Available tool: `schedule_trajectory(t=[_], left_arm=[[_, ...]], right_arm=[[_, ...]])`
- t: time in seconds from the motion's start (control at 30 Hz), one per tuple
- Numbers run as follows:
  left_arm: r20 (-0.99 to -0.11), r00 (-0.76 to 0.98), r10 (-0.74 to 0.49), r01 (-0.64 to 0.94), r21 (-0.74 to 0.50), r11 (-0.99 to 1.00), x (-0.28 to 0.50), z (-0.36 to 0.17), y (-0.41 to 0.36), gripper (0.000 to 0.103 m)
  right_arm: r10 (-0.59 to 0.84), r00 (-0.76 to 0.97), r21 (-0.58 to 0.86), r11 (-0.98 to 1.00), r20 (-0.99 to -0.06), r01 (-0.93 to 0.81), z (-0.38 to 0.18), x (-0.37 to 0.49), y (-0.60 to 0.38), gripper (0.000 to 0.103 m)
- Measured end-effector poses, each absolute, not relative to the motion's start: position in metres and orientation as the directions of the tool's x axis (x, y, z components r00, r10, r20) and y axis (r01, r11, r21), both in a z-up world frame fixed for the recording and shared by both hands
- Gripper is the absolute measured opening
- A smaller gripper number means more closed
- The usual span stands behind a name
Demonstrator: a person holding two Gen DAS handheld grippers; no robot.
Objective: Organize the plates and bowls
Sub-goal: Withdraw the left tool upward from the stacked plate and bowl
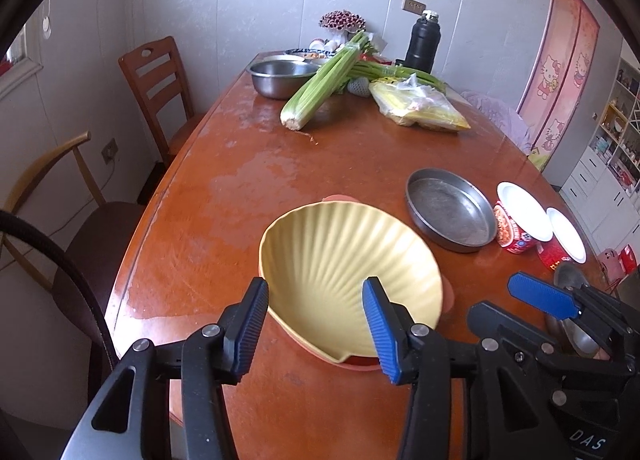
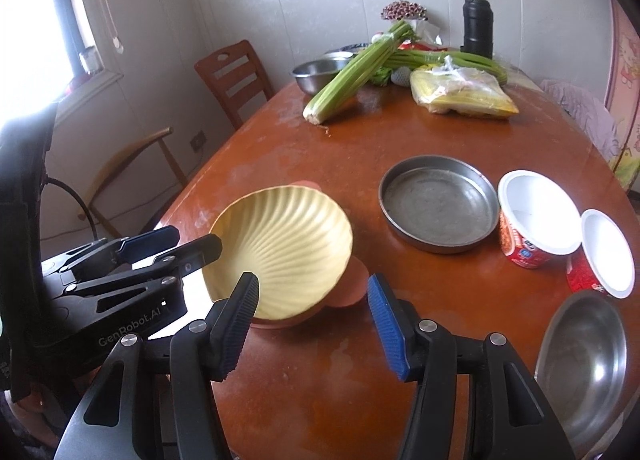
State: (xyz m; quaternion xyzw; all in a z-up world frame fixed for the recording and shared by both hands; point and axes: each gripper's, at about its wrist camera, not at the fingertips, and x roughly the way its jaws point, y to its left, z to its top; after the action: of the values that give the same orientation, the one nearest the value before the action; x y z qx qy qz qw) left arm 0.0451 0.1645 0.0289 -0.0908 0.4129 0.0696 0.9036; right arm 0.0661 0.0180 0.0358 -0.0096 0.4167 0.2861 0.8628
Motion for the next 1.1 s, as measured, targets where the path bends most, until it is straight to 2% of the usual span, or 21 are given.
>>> schedule_trajectory(t=[0.77, 1.1], left_arm=[[-0.724, 0.688, 0.038, -0.104, -0.047, 0.993, 0.04, 0.071, 0.098, 0.05], [-0.731, 0.682, 0.006, -0.037, -0.026, 0.999, 0.054, 0.076, 0.064, 0.051]], right_arm=[[0.517, 0.566, 0.305, 0.849, -0.642, -0.431, 0.071, 0.056, -0.061, 0.06], [0.497, 0.587, 0.347, 0.868, -0.639, -0.356, 0.071, 0.06, -0.104, 0.06]])
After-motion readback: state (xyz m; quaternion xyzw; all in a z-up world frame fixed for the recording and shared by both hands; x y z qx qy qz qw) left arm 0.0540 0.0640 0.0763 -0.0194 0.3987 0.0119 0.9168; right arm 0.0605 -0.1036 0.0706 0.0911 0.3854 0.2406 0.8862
